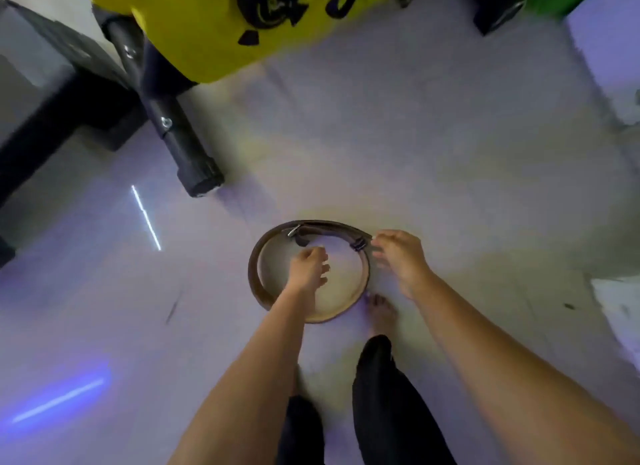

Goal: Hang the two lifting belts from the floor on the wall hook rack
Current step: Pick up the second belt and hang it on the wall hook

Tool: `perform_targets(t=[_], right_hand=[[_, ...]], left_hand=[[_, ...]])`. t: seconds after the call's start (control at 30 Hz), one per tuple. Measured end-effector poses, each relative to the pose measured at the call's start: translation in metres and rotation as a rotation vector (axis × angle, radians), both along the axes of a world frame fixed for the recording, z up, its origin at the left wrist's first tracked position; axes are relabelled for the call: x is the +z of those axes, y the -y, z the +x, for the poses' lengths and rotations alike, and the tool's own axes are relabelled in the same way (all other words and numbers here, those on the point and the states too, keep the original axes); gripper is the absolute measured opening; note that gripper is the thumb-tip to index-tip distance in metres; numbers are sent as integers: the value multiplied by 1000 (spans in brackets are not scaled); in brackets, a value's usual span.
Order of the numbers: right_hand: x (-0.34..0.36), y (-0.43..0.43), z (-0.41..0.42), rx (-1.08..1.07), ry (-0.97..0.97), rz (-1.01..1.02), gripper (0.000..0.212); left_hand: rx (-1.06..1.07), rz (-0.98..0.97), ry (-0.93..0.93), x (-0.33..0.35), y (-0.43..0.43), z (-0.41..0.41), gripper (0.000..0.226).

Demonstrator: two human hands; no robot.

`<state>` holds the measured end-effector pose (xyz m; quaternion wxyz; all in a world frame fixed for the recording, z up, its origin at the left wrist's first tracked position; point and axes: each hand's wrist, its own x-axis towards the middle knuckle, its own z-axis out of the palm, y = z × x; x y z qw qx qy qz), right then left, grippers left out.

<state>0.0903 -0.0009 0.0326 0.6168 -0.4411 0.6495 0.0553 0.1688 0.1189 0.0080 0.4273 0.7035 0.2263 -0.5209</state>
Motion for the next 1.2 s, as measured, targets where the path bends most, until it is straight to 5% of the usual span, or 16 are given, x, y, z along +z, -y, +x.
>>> perform_targets(t=[0.23,0.33,0.43,0.53,0.6,0.73,0.93,1.03,1.2], right_hand=[[-148,33,-1,156,-66,28,17],[-177,40,-7,185,-78,34,14],[-193,45,-13,184,-81,41,22],[-198,51,-16,171,-76,47,17],[-196,55,-16,169,-76,54,6],[-172,60,-16,168,-59,36,7],[-87,49,-22,145,-32,32,20],[-26,40,-31,105,-2,33,37],[100,21,-50,-145,123,-113,29]], left_hand=[[94,117,-26,-162,53,-11,27],[163,78,-56,-198,64,-21,59],[231,70,-26,-217,72,-26,66],[287,31,-8,-221,77,-27,48],[315,-5,-3,-218,81,-26,8],[288,16,2,-187,82,-27,15],[-81,-18,119,-79,75,-47,29],[-268,-98,212,-13,78,-47,33],[-460,-354,232,127,81,-41,31]])
